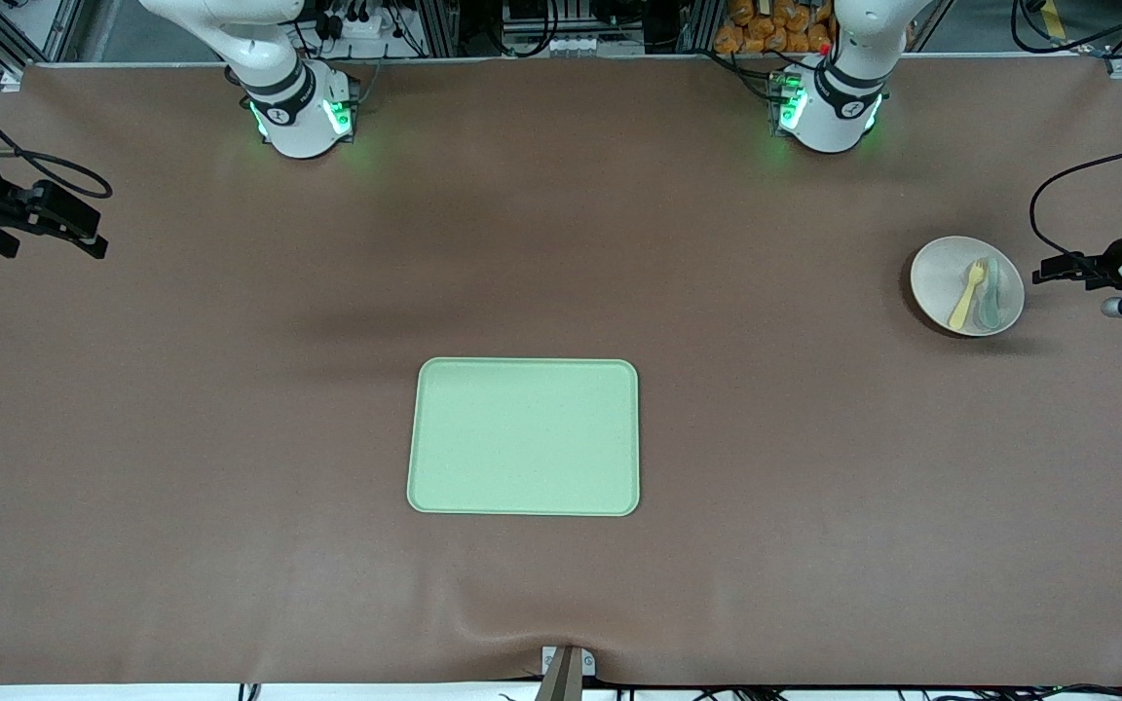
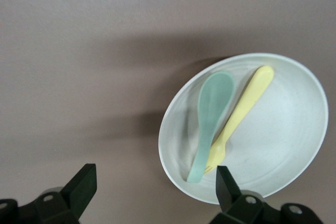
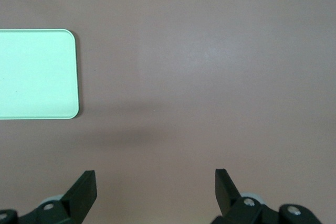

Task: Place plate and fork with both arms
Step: 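Move the left gripper down to the rim of the white plate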

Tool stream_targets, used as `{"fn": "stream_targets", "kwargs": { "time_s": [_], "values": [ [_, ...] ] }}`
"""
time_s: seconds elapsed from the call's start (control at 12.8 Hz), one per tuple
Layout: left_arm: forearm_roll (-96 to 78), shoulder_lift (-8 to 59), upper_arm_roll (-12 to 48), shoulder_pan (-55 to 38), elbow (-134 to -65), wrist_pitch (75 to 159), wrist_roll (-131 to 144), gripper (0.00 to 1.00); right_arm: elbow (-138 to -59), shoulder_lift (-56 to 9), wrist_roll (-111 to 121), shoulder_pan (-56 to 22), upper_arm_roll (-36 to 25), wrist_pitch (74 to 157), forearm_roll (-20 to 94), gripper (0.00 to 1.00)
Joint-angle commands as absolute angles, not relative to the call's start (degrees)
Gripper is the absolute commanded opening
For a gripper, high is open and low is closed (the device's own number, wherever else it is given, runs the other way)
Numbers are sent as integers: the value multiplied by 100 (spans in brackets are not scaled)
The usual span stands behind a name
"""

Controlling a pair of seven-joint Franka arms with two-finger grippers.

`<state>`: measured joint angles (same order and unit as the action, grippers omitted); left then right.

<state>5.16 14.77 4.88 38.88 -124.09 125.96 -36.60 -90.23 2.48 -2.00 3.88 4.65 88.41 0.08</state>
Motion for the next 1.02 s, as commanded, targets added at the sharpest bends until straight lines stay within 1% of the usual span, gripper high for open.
{"fn": "stream_targets", "kwargs": {
  "time_s": [0.0,0.16,0.47,0.94],
  "values": [
    [562,1669,554,3973,-12437,12761,-3849,100,-8947,220,-132,527,563,8771,35,100],
    [562,1810,554,4139,-12454,12954,-4016,100,-8947,220,-132,527,563,8771,35,100],
    [562,2100,571,4166,-12445,13297,-4175,100,-8947,220,-132,527,563,8771,35,100],
    [589,2346,589,4157,-12419,13421,-4184,100,-8947,220,-132,527,563,8763,35,100]
  ]
}}
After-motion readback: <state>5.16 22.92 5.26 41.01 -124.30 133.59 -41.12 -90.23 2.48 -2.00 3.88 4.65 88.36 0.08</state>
